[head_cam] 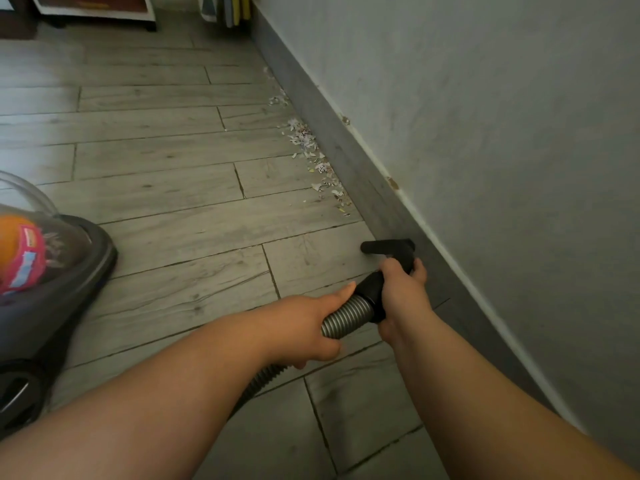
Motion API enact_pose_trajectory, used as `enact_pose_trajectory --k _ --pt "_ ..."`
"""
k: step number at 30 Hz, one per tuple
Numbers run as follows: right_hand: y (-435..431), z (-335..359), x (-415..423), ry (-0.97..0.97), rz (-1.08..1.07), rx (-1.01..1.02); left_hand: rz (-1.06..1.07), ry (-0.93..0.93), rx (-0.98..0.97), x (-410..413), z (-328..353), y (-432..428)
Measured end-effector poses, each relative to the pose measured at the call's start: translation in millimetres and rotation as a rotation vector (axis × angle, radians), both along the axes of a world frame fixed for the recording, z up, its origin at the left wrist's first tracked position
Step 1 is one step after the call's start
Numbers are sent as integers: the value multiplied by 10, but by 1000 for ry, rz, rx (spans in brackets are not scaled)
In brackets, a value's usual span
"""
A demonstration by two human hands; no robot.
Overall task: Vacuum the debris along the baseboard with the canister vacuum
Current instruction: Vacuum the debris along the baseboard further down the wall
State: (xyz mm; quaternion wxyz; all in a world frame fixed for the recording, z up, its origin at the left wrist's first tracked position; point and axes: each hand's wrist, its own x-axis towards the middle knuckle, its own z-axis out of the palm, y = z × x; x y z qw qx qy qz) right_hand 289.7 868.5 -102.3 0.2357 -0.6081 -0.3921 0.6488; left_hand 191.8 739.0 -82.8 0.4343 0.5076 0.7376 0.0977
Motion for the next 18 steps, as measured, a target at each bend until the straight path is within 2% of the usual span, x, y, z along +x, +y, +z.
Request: enact_pose_trajectory --k 6,9,18 --pt "-75 -39 40 183 -17 -76 1 85 10 -21 17 -15" --pt "-84 -44 78 249 -53 -50 19 84 32 -15 25 34" --pt "-31 -46 -85 85 30 104 64 47 113 25 -151 212"
